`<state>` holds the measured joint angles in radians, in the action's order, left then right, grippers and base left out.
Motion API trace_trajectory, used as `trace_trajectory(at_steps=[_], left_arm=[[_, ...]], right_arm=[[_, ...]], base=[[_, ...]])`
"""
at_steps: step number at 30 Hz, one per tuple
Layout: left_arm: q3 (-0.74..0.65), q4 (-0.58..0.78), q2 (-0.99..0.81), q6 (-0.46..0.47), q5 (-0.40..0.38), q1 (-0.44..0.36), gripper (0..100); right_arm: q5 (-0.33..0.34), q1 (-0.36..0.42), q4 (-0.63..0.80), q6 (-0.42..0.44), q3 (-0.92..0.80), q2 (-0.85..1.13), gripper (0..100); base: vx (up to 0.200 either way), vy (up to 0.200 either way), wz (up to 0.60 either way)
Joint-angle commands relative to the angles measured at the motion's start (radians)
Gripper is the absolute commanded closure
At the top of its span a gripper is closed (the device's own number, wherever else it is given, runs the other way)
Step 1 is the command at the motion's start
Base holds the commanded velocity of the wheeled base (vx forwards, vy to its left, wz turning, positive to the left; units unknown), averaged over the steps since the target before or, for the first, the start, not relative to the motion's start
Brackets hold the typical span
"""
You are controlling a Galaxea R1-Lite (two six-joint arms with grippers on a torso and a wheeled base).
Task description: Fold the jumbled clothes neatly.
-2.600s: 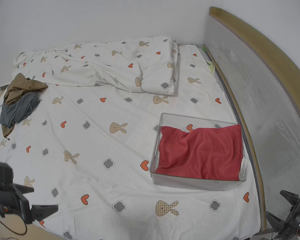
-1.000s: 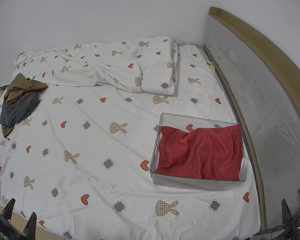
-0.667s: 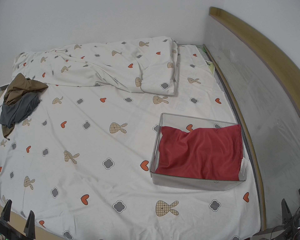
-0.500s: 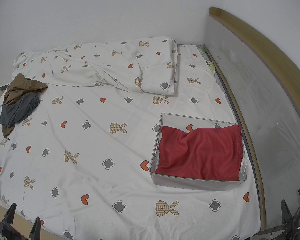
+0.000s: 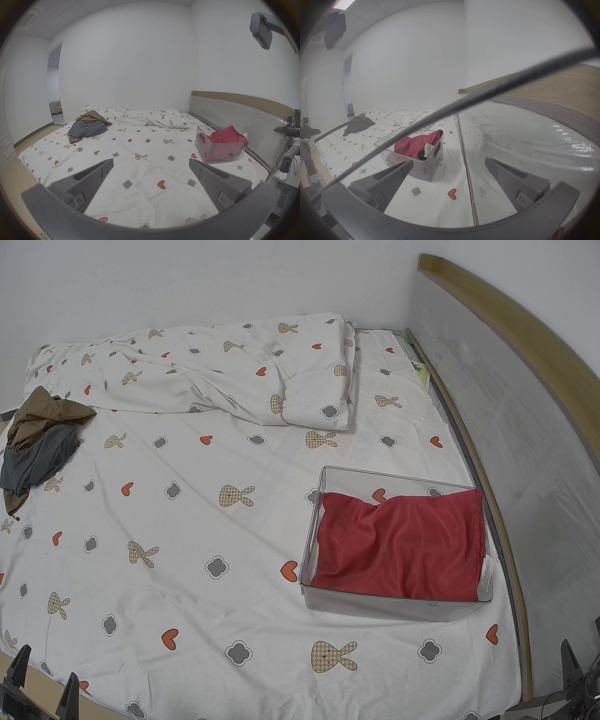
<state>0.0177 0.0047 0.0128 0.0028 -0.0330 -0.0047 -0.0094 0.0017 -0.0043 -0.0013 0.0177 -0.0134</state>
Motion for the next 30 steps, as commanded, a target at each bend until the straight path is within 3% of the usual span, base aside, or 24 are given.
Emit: trace_trajectory(at_steps=[1,30], left_arm=[[-0.016,0.0,-0.011,0.0,0.001,0.0,0],[-0.016,0.0,-0.011,0.0,0.001,0.0,0]], right_arm=[[0.0,-0.002,0.0,0.003,-0.018,0.006,0],[0.0,-0.002,0.001,0.003,-0.018,0.006,0]], base=[[0.0,0.0,0.0],[0.0,0.0,0.0]])
